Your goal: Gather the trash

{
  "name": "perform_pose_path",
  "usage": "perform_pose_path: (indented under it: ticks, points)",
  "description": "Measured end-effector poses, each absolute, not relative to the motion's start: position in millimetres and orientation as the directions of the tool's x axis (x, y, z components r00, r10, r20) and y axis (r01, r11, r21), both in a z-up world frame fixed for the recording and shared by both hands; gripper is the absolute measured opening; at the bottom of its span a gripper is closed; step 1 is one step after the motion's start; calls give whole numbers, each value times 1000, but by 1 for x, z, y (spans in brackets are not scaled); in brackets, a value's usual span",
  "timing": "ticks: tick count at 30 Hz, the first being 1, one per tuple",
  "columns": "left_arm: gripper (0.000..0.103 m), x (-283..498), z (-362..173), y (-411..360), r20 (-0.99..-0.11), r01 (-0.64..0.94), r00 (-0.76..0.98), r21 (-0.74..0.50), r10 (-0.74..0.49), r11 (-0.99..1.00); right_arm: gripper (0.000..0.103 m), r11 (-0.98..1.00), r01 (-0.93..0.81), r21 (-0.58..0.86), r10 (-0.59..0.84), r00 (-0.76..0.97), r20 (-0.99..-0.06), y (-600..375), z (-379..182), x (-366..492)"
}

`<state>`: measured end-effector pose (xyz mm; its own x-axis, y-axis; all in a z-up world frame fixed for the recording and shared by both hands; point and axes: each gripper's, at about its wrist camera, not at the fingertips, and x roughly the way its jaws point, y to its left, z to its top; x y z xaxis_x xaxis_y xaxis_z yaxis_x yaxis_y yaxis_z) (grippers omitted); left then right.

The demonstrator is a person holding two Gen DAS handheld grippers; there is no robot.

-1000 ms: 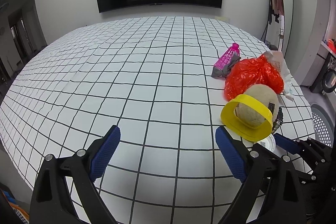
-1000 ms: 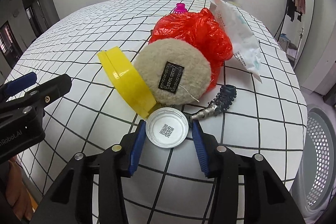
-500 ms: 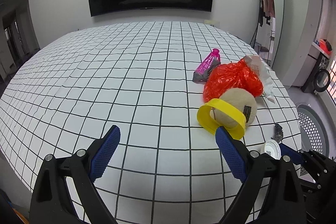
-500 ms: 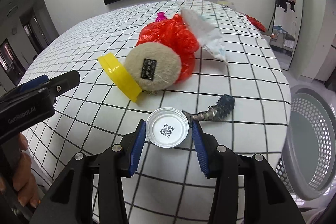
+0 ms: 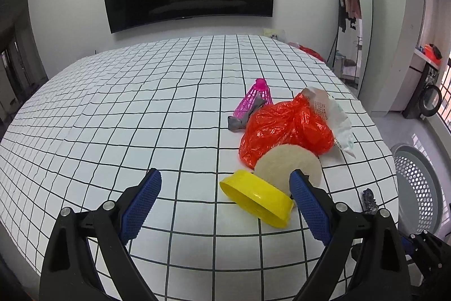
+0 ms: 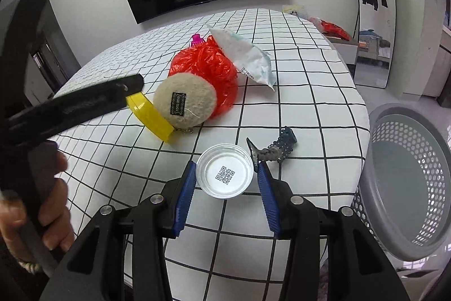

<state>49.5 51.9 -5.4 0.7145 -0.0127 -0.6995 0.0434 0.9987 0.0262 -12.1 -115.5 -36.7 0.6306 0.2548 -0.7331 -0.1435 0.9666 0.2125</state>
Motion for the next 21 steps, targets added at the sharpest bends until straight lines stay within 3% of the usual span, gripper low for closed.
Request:
perform_pose_path:
  ticks: [8,21]
  points:
    - [95,45,-14,55,-701,31,713,47,11,998,43,956,-171,238,291,633,-717,-112,-33,-11]
    - [94,31,-30,92,-736,-18,676,34,38,999,43,940,-260,219,336,612,-716,-83,-27,-14]
